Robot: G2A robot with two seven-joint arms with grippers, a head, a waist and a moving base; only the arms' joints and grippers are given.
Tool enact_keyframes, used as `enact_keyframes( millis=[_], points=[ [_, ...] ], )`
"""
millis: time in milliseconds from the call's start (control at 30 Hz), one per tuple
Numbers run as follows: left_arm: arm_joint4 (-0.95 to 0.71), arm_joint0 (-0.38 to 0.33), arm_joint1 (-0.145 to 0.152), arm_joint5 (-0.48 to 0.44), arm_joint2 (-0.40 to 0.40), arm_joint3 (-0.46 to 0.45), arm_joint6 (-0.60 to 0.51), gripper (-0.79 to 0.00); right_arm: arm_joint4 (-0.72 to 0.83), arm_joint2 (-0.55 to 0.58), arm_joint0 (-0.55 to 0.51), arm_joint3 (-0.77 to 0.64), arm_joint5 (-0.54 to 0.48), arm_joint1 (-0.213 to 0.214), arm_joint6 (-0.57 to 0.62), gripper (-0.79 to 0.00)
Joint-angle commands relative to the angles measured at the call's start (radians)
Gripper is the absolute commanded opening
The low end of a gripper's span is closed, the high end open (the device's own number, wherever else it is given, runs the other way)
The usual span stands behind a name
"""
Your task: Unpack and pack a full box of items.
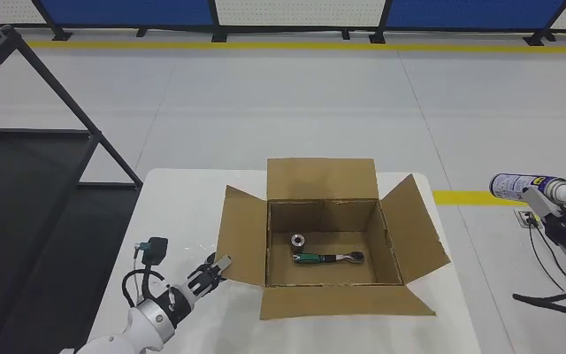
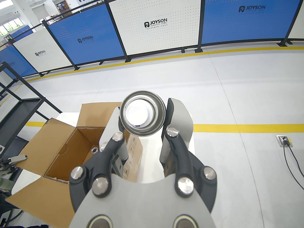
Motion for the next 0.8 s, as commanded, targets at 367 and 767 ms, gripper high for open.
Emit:
enact_keyframes(
  millis=[367,767],
  points=[
    [0.020,0.053,0.015,-0.054,-0.048,-0.028,0.027,-0.785,0.000,0.000,0.000,0.000,0.000,0.000,0.000,-0.785],
    [0.042,0.077,0.027,-0.122,-0.062,-0.017,0.033,-0.785,0.000,0.000,0.000,0.000,0.000,0.000,0.000,-0.785]
  ],
)
